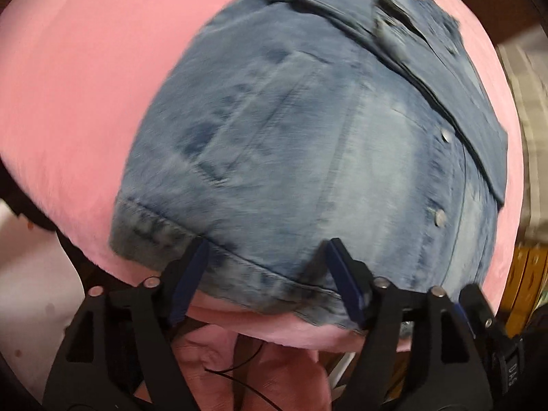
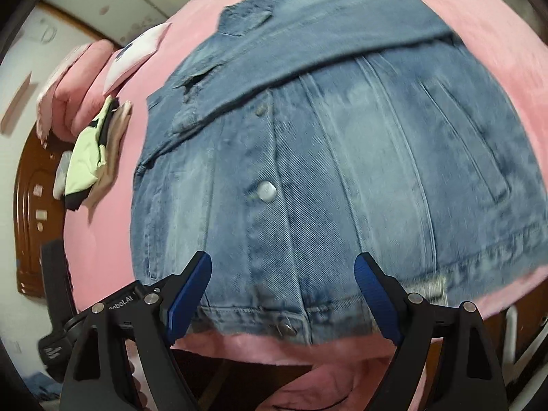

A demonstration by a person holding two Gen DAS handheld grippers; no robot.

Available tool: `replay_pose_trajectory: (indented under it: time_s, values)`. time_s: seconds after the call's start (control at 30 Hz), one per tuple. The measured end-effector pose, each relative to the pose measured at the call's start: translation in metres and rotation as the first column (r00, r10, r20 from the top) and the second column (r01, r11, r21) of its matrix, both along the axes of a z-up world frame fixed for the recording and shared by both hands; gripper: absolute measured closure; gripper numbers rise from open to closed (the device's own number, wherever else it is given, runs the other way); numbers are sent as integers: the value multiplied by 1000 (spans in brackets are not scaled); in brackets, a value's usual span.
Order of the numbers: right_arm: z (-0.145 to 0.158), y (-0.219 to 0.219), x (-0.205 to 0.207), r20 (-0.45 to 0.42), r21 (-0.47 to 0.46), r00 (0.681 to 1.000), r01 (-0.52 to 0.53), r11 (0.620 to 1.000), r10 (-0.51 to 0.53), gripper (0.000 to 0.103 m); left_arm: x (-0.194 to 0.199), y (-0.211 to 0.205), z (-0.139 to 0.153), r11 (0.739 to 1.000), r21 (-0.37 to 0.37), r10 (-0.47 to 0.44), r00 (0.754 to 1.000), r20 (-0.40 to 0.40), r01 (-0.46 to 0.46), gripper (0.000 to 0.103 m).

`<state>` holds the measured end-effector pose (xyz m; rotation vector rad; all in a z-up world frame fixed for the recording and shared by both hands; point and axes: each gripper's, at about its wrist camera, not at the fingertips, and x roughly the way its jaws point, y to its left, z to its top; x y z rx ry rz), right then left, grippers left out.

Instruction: Fold large clothes

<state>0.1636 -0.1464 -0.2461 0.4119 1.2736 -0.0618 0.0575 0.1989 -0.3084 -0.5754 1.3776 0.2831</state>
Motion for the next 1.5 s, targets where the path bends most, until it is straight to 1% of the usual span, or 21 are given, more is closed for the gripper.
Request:
replay_pose_trajectory:
  time_s: [0.03, 0.13, 0.23, 0.33, 0.4, 0.47, 0.57, 0.63, 0.7, 0.8, 0.83, 0.9, 0.93, 1.0, 1.03, 1.1, 1.17, 1.2, 1.33, 1.47, 1.5]
  values:
    - [-5, -4, -4, -7, 6, 1000, 16, 1000, -16, 16, -5, 5, -2, 1000, -13, 20, 1000, 7, -20, 24]
    - [-19, -21, -16, -32, 32, 996, 82, 996, -81, 16, -18, 22, -8, 997, -31, 77, 997, 25, -76, 24]
    - [-31, -50, -33, -53, 79, 981, 193, 978, -189, 16, -28, 37, -9, 995, -41, 95, 994, 53, -93, 24]
    - [-33, -83, -49, -40, 89, 958, 288, 954, -285, 16, -34, 50, -8, 994, -34, 102, 993, 61, -100, 24]
    - [-33, -112, -61, -23, 76, 935, 354, 932, -354, 16, -36, 60, -11, 991, -77, 119, 991, 65, -114, 24]
    - [-32, -138, -72, -10, 55, 908, 418, 907, -418, 16, -38, 62, -11, 988, -92, 132, 989, 71, -126, 24]
    - [-30, -174, -88, 10, 28, 863, 505, 863, -506, 16, -41, 63, -7, 993, -57, 107, 991, 79, -103, 24]
    - [-30, -194, -97, 14, 7, 834, 551, 834, -551, 16, -40, 66, -6, 997, -5, 74, 996, 58, -74, 24]
    - [-31, -212, -104, 17, -9, 813, 582, 813, -582, 16, -41, 71, -10, 997, 30, 75, 997, 29, -76, 24]
    - [-38, -233, -106, 12, 15, 797, 604, 797, -604, 17, -46, 86, -18, 996, -6, 90, 995, 33, -90, 24]
    - [-42, -238, -108, 11, 38, 794, 607, 794, -607, 19, -47, 91, -20, 996, -17, 87, 995, 39, -86, 24]
    - [-46, -246, -108, 12, 74, 796, 602, 795, -605, 32, -48, 99, -23, 997, -31, 68, 996, 61, -66, 24]
    - [-47, -248, -108, 19, 76, 800, 597, 798, -600, 35, -48, 101, -23, 998, -27, 62, 996, 69, -60, 24]
    - [-46, -248, -105, 51, 74, 808, 583, 809, -587, 49, -45, 105, -25, 998, -24, 59, 995, 80, -57, 24]
    - [-46, -247, -103, 60, 65, 814, 575, 816, -578, 50, -43, 105, -26, 998, -24, 58, 995, 77, -57, 24]
    - [-44, -245, -101, 64, 49, 827, 556, 830, -558, 60, -35, 102, -26, 998, -19, 60, 995, 79, -59, 25]
    - [-39, -237, -102, 67, 42, 827, 556, 830, -558, 62, -29, 94, -21, 999, -22, 52, 994, 98, -50, 35]
    - [-37, -238, -103, 63, 47, 824, 561, 826, -563, 63, -26, 88, -18, 999, -28, 37, 994, 102, -34, 43]
    - [-25, -234, -101, 59, 72, 802, 591, 803, -595, 67, -21, 72, -8, 999, 42, -19, 996, 92, 16, 48]
    - [-5, -218, -99, 107, 71, 808, 575, 815, -580, 74, -27, 69, -2, 999, 32, -32, 996, 85, 30, 59]
    - [0, -214, -98, 121, 87, 808, 570, 817, -576, 76, -27, 70, -2, 999, 18, -32, 997, 73, 31, 65]
